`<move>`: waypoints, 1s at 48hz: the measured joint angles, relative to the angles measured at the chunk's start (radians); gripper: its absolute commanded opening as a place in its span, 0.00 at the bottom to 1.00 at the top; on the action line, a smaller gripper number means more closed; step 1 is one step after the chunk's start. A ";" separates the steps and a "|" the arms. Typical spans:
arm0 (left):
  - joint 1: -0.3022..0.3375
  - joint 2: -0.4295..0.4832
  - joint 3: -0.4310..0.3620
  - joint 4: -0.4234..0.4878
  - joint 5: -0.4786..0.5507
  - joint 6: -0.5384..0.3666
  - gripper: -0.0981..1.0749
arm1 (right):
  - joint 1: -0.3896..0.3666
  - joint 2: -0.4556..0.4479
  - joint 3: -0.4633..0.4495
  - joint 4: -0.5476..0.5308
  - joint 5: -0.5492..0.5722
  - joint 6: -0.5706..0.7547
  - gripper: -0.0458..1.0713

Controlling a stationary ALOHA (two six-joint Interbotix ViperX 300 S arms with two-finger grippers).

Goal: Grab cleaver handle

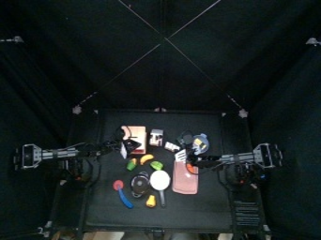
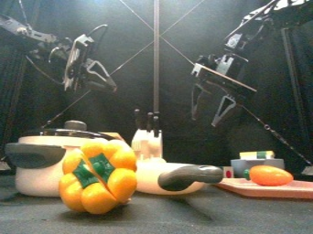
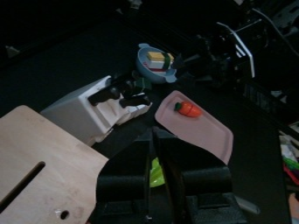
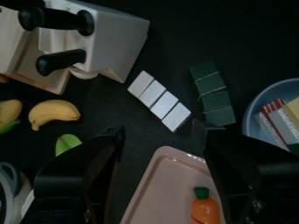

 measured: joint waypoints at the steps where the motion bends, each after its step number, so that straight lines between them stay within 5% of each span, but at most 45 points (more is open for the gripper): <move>1: 0.002 0.000 -0.008 0.002 0.017 0.000 0.53 | 0.002 -0.002 0.002 0.002 0.000 -0.002 0.88; 29: 0.064 -0.014 -0.216 0.201 0.337 -0.008 0.53 | -0.002 0.002 0.012 0.018 -0.009 0.002 0.88; 48: 0.124 0.018 -0.242 0.216 0.350 -0.021 0.54 | -0.011 0.031 0.012 0.028 -0.048 0.002 0.88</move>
